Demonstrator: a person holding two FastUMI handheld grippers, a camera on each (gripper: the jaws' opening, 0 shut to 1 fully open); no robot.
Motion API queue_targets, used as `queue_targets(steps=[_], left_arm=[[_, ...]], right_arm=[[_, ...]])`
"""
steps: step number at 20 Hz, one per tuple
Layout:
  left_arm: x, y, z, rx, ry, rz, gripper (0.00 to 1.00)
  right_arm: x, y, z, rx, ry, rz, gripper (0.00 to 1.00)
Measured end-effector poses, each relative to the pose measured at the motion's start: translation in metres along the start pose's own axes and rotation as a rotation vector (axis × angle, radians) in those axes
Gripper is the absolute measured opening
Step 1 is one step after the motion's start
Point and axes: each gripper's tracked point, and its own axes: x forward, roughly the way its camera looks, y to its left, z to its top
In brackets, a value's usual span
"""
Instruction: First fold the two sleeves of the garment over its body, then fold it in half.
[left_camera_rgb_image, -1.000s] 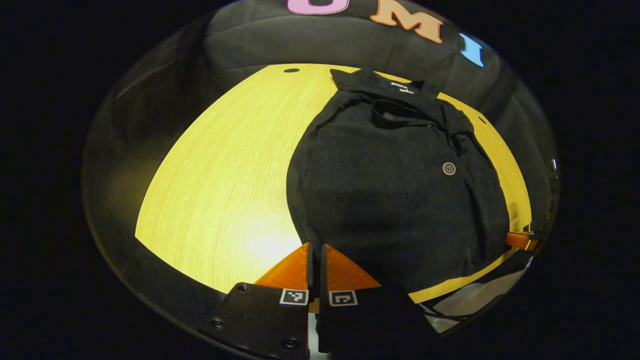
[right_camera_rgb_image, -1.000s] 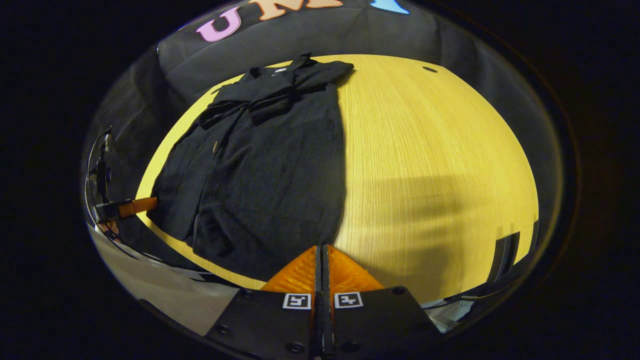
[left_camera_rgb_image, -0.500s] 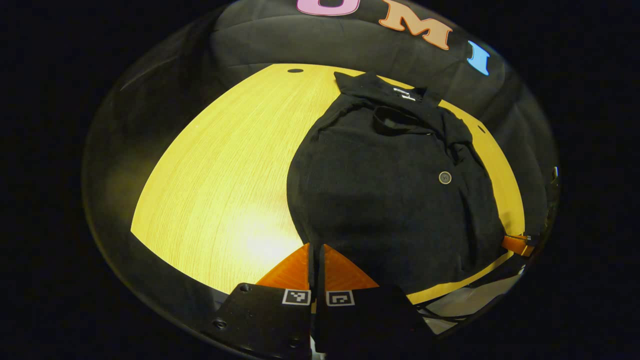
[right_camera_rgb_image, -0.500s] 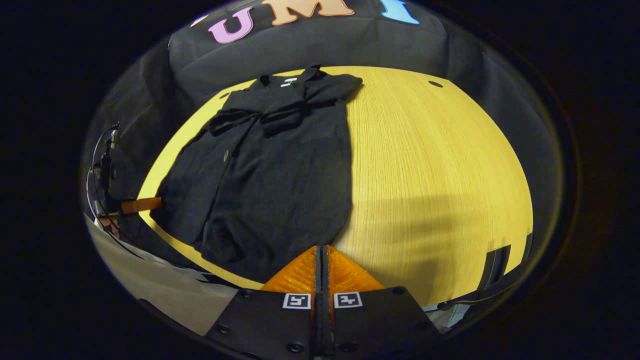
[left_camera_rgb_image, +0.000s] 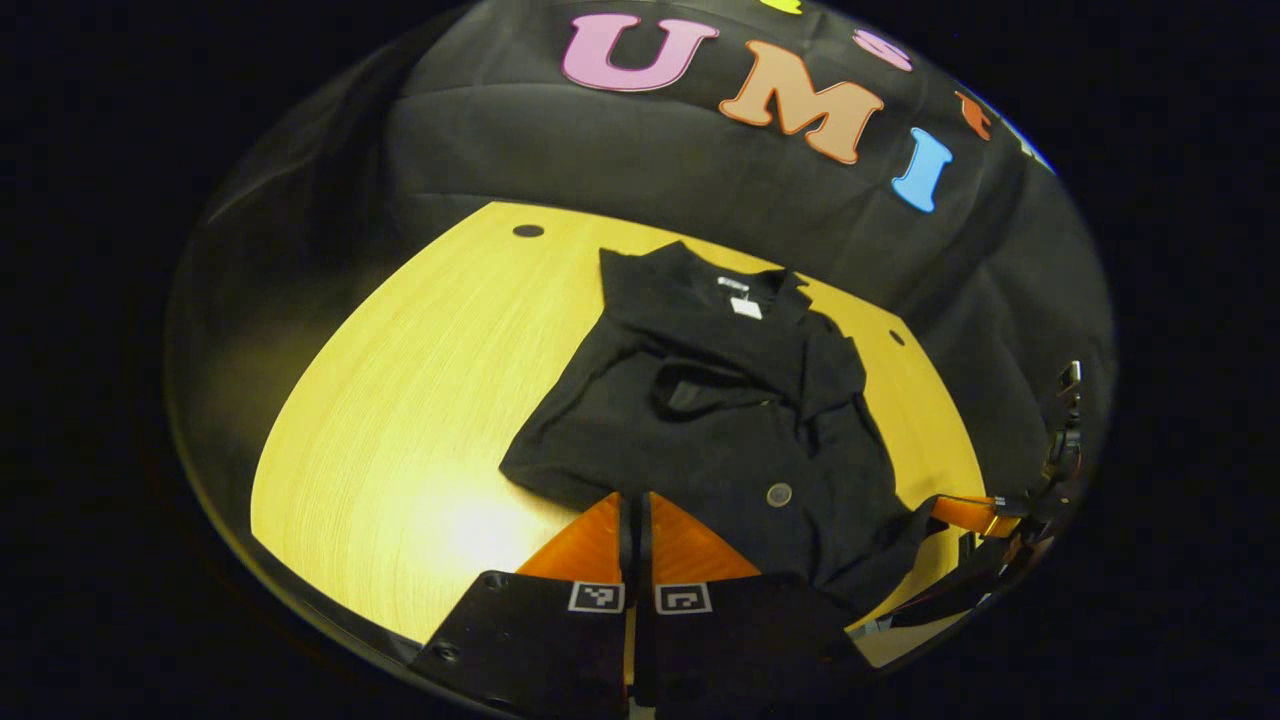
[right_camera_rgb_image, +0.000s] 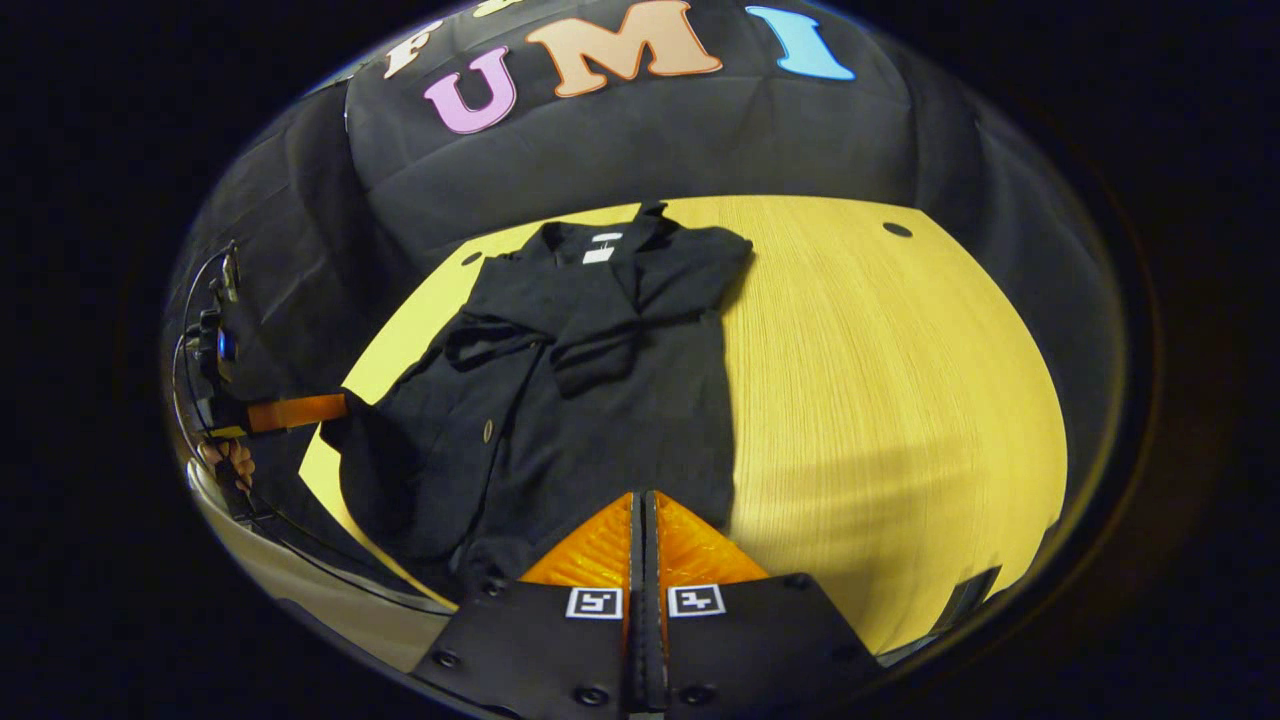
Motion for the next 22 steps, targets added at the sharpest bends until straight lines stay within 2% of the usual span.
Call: queue_targets(steps=[3,6,10,13,18,22], left_arm=[[0.027,-0.011,0.038,0.034,-0.046,-0.027,0.00],[0.055,-0.018,0.079,0.048,-0.088,-0.037,0.00],[0.091,-0.021,0.139,0.070,-0.154,-0.032,0.00],[0.123,-0.015,0.174,0.077,-0.183,0.001,0.00],[0.175,0.000,0.232,0.024,-0.249,0.053,0.00],[0.209,0.009,0.248,0.083,-0.251,0.100,0.00]], right_arm=[[0.020,-0.007,0.037,-0.005,-0.029,0.009,0.02],[0.038,-0.023,0.068,-0.030,-0.034,-0.018,0.02],[0.056,-0.045,0.133,-0.061,-0.085,-0.057,0.02],[0.078,-0.060,0.182,-0.061,-0.108,-0.087,0.02],[0.131,-0.075,0.242,-0.053,-0.108,-0.111,0.02],[0.153,-0.075,0.286,-0.023,-0.144,-0.103,0.02]])
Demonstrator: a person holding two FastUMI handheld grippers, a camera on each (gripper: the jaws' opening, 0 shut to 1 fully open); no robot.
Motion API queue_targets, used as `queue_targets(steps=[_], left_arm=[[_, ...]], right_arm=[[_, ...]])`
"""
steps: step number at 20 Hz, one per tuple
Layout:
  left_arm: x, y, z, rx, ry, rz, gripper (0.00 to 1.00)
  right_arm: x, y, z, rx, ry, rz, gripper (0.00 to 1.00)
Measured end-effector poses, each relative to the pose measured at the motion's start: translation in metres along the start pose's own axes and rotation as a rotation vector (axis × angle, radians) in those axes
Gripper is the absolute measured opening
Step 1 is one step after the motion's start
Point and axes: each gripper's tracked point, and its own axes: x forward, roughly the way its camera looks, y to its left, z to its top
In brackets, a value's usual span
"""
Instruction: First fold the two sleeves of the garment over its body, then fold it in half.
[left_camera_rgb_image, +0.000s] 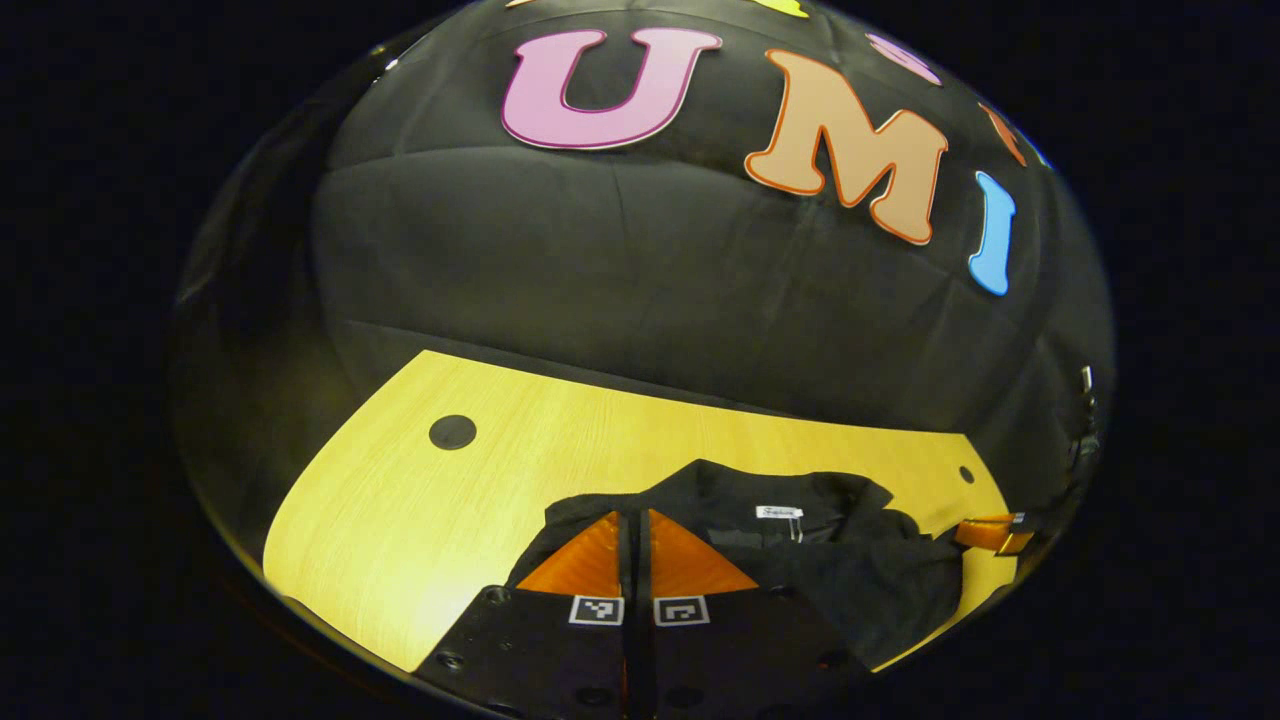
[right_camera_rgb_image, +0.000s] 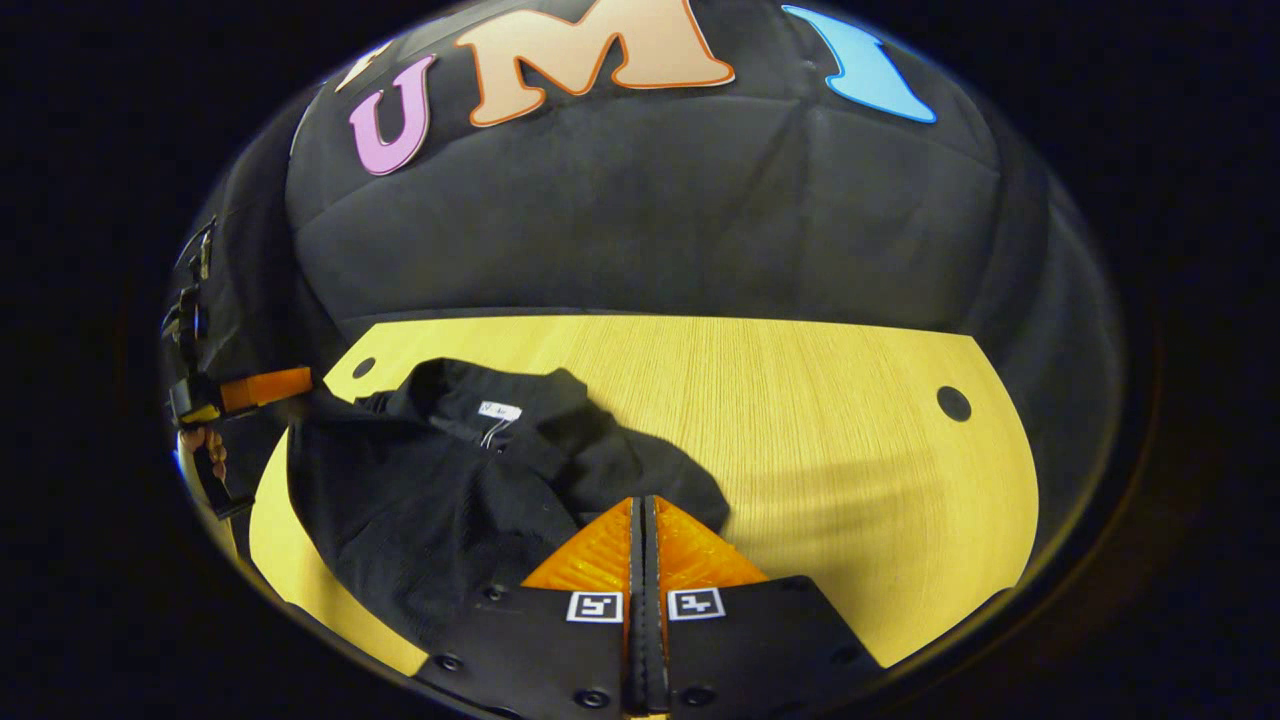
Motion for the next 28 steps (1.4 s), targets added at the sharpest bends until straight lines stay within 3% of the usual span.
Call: queue_targets(steps=[5,8,9,10,12,13,14,15,16,18,19,20,21,25,28], left_arm=[[0.014,0.015,0.020,-0.023,-0.064,0.034,0.00],[0.024,0.029,0.004,-0.025,-0.020,0.070,0.00],[0.023,0.028,0.000,-0.025,-0.005,0.068,0.08],[0.023,0.034,0.000,-0.018,-0.006,0.081,0.35],[0.018,0.040,0.021,-0.021,-0.079,0.095,0.89],[0.015,0.041,0.035,-0.032,-0.135,0.097,0.89],[0.009,0.041,0.047,-0.040,-0.172,0.094,0.87],[0.001,0.039,0.056,-0.039,-0.196,0.089,0.90],[-0.008,0.037,0.063,-0.033,-0.216,0.086,0.92],[-0.029,0.031,0.081,-0.030,-0.264,0.073,0.93],[-0.043,0.025,0.091,-0.044,-0.292,0.055,0.93],[-0.058,0.016,0.102,-0.058,-0.317,0.026,0.93],[-0.076,0.010,0.111,-0.070,-0.346,0.011,0.93],[-0.142,-0.016,0.138,-0.102,-0.451,-0.047,0.92],[-0.189,-0.031,0.133,-0.048,-0.491,-0.056,0.93]], right_arm=[[0.007,-0.006,0.060,0.024,-0.106,-0.017,0.02],[0.031,-0.009,0.051,0.070,-0.063,-0.008,0.02],[0.035,-0.006,0.045,0.075,-0.038,0.009,0.02],[0.040,-0.001,0.042,0.061,-0.034,0.025,0.02],[0.036,-0.002,0.044,0.001,-0.052,0.007,0.67],[0.035,0.000,0.045,-0.013,-0.067,0.015,1.00],[0.031,0.003,0.048,-0.012,-0.080,0.019,1.00],[0.023,0.006,0.053,-0.007,-0.096,0.024,0.94],[0.015,0.008,0.060,-0.005,-0.120,0.024,0.98],[-0.010,0.007,0.075,-0.036,-0.191,0.009,0.95],[-0.027,0.007,0.083,-0.060,-0.232,-0.003,0.99],[-0.052,0.009,0.088,-0.081,-0.271,-0.017,0.94],[-0.074,0.012,0.094,-0.095,-0.308,-0.025,0.99],[-0.165,0.045,0.102,-0.089,-0.470,0.004,0.99],[-0.224,0.078,0.084,-0.047,-0.568,0.036,0.98]])
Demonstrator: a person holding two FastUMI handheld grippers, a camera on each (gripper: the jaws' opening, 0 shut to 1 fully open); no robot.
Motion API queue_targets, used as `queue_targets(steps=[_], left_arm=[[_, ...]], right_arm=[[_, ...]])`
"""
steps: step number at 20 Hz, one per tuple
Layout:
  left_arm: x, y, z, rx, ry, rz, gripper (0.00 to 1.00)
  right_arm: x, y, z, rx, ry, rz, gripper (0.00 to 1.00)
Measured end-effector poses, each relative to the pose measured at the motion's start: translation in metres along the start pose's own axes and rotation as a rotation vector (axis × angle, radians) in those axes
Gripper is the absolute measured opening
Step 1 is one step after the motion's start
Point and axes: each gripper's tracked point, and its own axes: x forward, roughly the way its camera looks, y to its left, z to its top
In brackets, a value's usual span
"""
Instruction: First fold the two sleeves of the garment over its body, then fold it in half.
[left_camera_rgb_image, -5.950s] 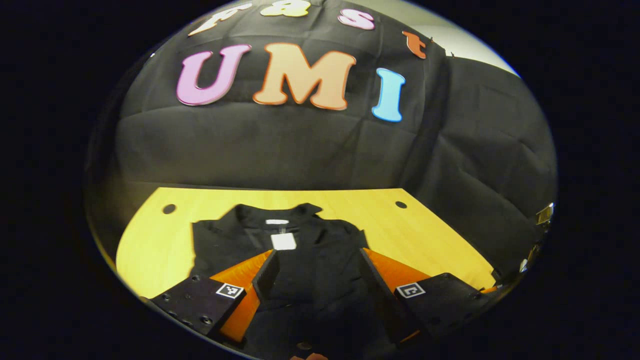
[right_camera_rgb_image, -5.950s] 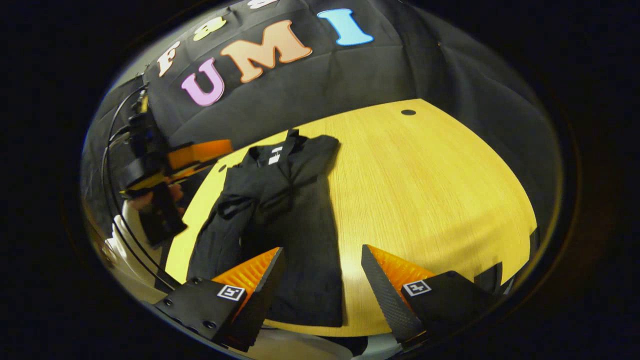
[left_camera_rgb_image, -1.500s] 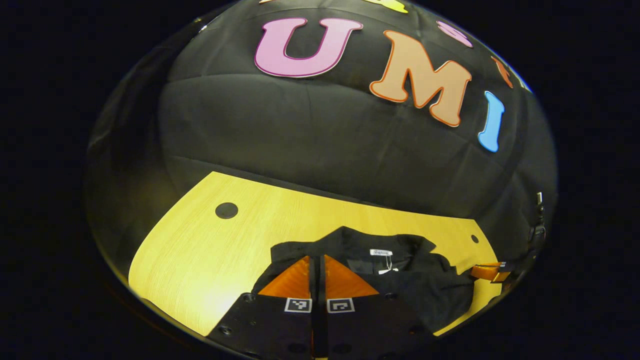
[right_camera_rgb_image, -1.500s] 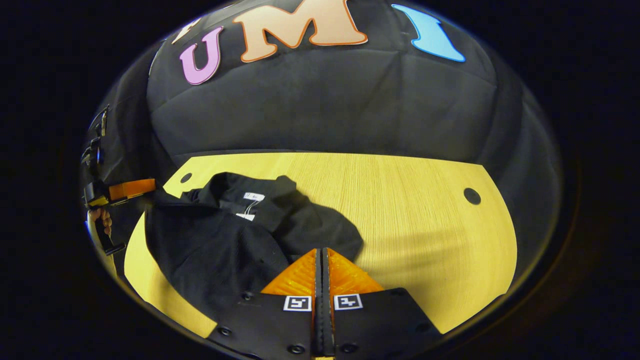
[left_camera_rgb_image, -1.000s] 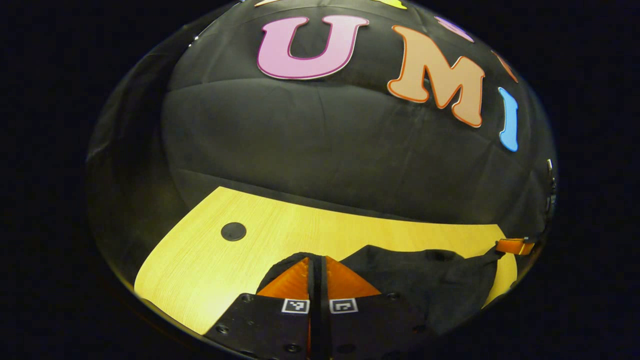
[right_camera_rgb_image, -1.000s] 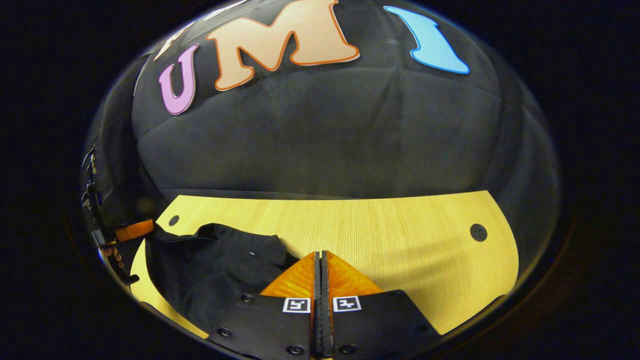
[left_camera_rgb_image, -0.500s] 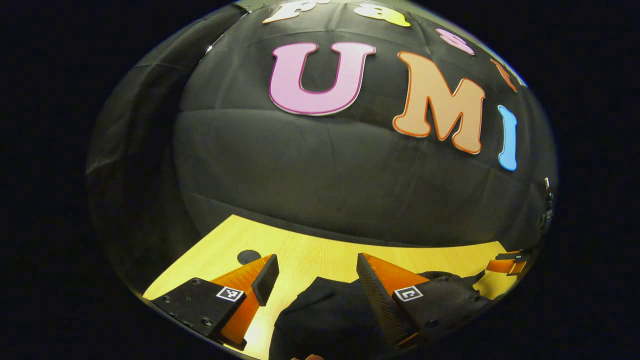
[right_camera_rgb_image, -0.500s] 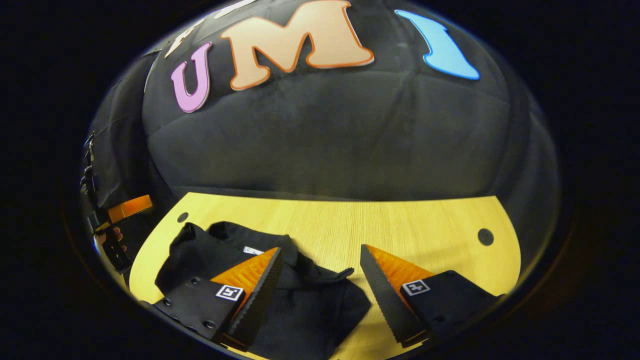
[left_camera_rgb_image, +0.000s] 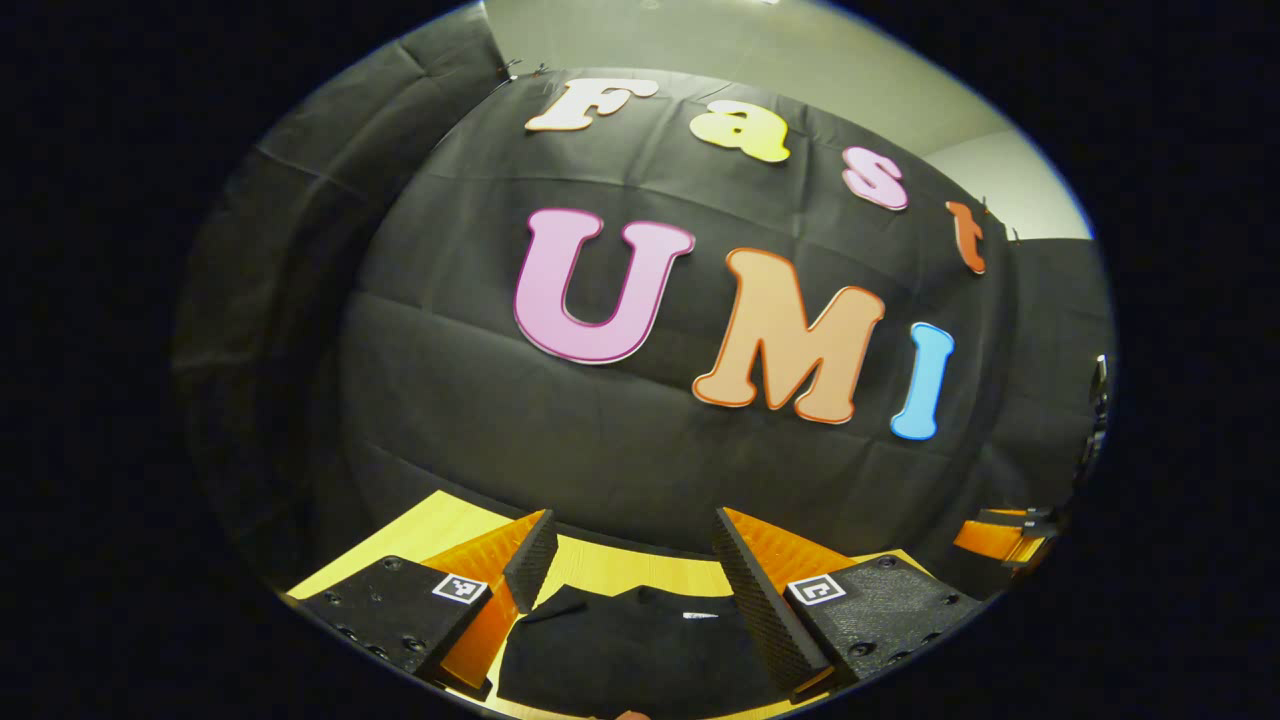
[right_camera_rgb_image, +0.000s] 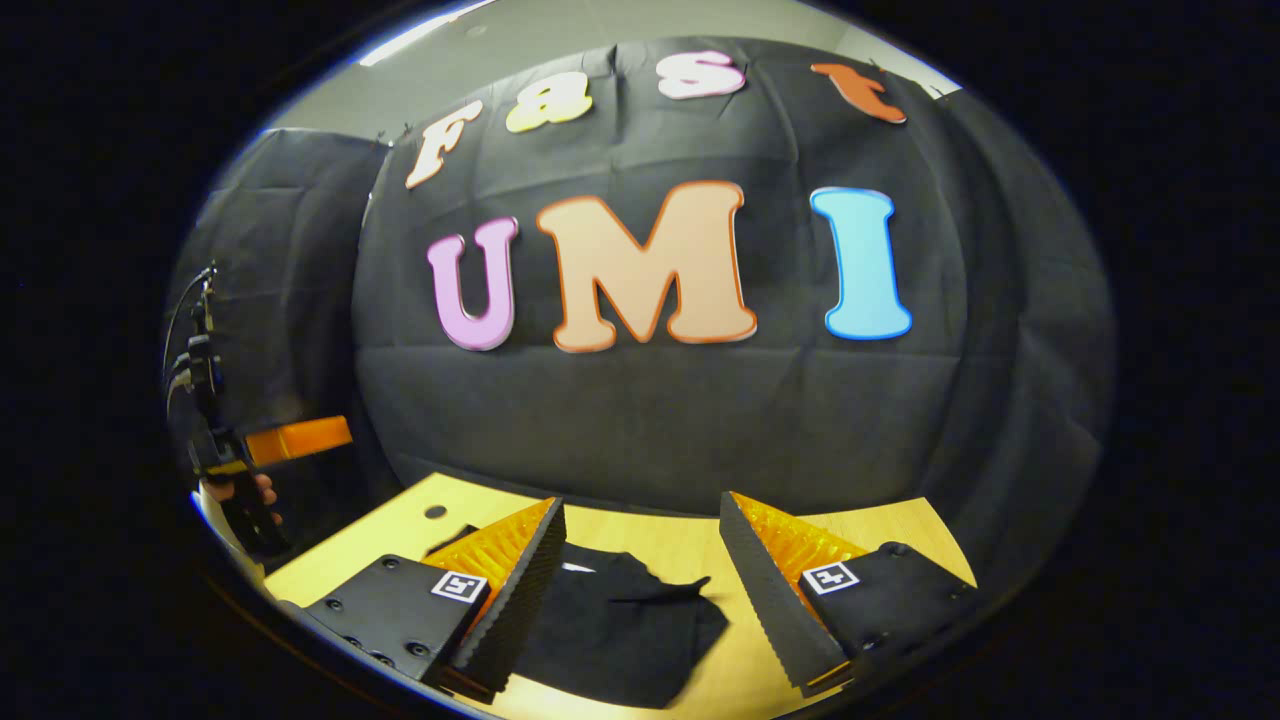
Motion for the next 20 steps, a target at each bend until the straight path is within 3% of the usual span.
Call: queue_targets(steps=[1,5,7,10,11,13,14,20], left_arm=[[-0.008,-0.004,0.003,0.015,-0.004,-0.001,0.93],[-0.078,-0.019,-0.028,0.018,0.056,-0.008,0.91],[-0.102,-0.026,-0.054,0.032,0.125,-0.027,0.92],[-0.121,-0.033,-0.073,0.082,0.181,-0.057,0.93],[-0.126,-0.037,-0.074,0.088,0.184,-0.072,0.93],[-0.129,-0.044,-0.064,0.092,0.158,-0.095,0.93],[-0.130,-0.046,-0.060,0.102,0.146,-0.100,0.93],[-0.134,-0.049,-0.060,0.133,0.127,-0.126,0.93]], right_arm=[[-0.017,0.012,-0.001,-0.002,-0.014,0.002,0.95],[-0.083,0.044,-0.042,-0.018,0.000,-0.020,0.98],[-0.103,0.066,-0.063,0.037,0.015,0.010,0.94],[-0.120,0.081,-0.081,0.134,0.027,0.031,0.98],[-0.124,0.083,-0.081,0.151,0.022,0.034,0.93],[-0.122,0.077,-0.075,0.152,0.008,0.020,0.93],[-0.126,0.076,-0.070,0.146,-0.004,0.012,0.98],[-0.141,0.069,-0.059,0.127,-0.062,-0.021,0.98]])
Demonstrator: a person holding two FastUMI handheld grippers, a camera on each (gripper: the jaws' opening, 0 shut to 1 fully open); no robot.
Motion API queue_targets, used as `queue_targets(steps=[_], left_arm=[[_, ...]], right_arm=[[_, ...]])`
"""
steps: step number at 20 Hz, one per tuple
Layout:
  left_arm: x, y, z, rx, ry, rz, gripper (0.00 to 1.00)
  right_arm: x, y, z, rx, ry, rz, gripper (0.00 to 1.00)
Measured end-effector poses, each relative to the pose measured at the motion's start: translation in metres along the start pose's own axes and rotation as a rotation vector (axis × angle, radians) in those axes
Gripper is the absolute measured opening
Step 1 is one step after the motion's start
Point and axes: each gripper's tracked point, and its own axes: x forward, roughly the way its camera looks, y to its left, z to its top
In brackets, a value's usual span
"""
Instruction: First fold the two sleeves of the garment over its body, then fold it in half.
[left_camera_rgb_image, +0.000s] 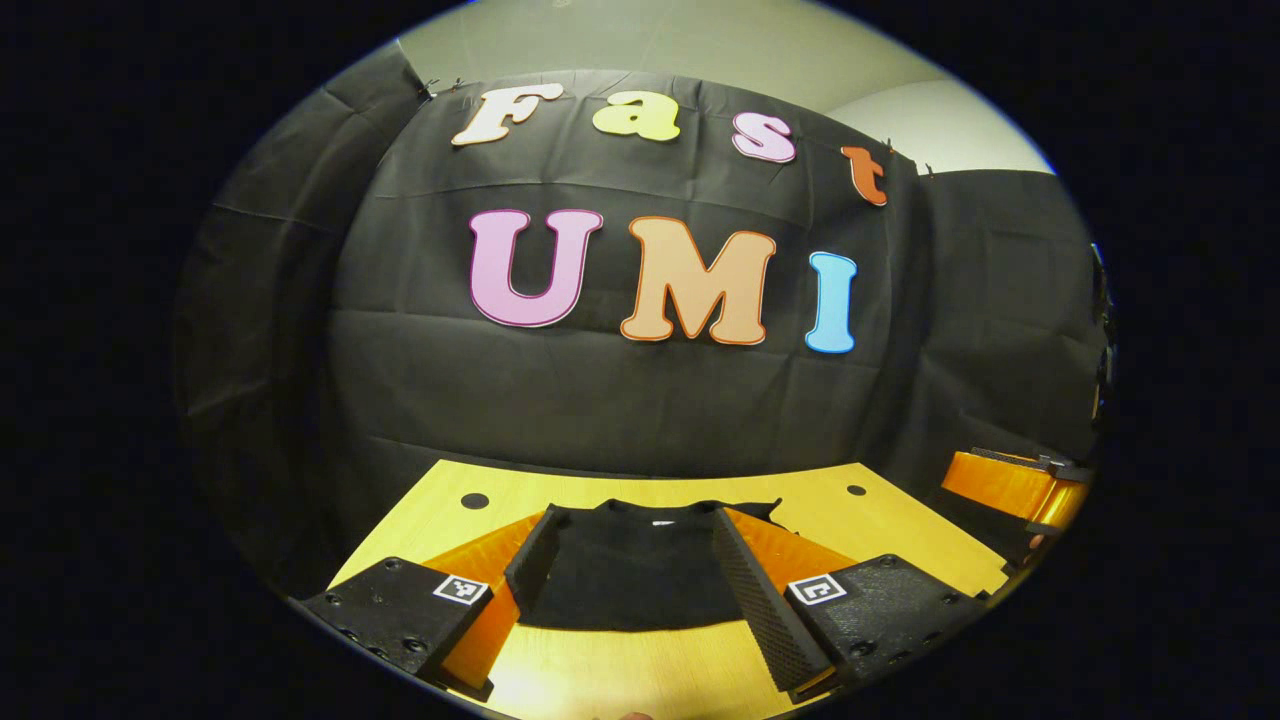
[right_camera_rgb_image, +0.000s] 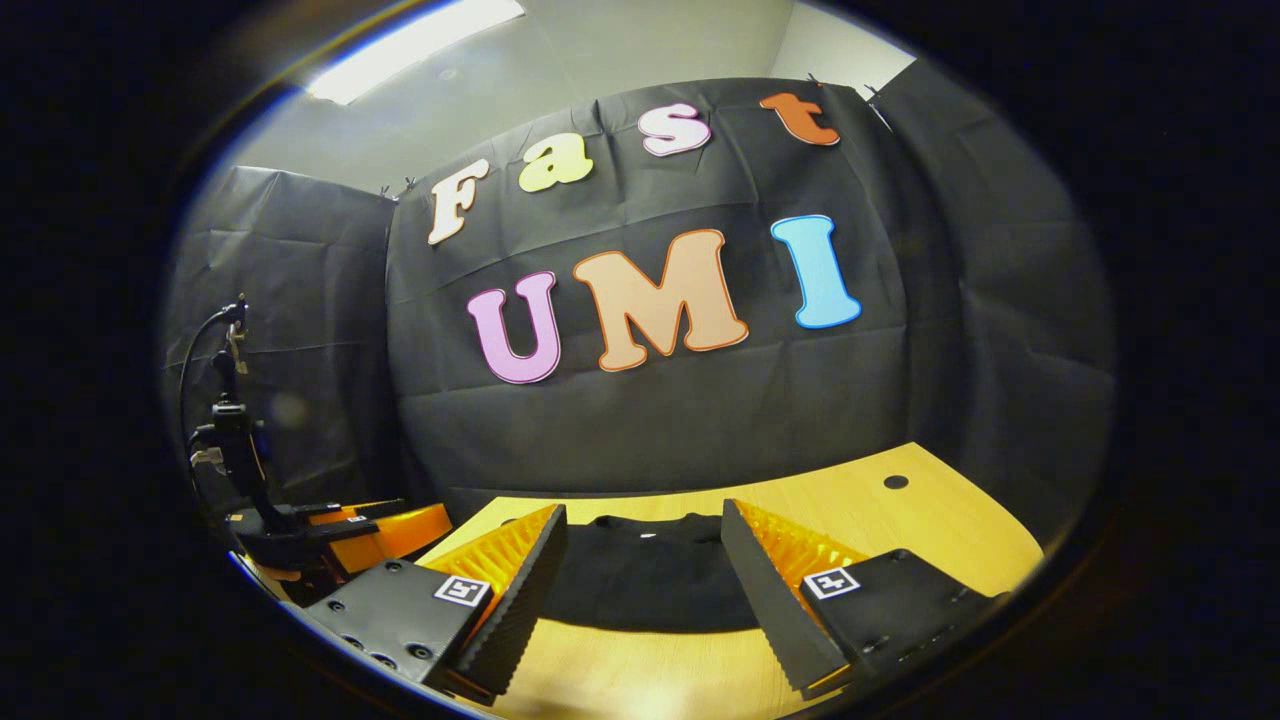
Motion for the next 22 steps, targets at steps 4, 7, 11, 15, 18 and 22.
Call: queue_targets(steps=[4,7,11,15,18,22], left_arm=[[-0.002,-0.001,-0.001,0.002,0.003,-0.012,0.93],[-0.005,0.000,0.000,0.002,0.000,-0.018,0.93],[-0.008,0.005,-0.004,0.003,0.011,-0.022,0.93],[-0.011,0.008,-0.007,-0.015,0.018,-0.034,0.93],[-0.011,0.009,-0.010,-0.042,0.023,-0.044,0.93],[-0.014,0.012,-0.015,-0.051,0.038,-0.045,0.92]], right_arm=[[0.001,0.000,-0.002,-0.001,-0.001,-0.006,0.98],[0.001,0.004,-0.004,-0.003,0.003,-0.009,0.98],[-0.001,0.005,-0.007,0.006,0.006,-0.017,0.98],[-0.008,0.006,-0.007,0.013,0.003,-0.039,0.93],[-0.011,0.007,-0.011,0.020,0.008,-0.050,0.98],[-0.019,0.008,-0.014,0.026,0.016,-0.060,0.98]])
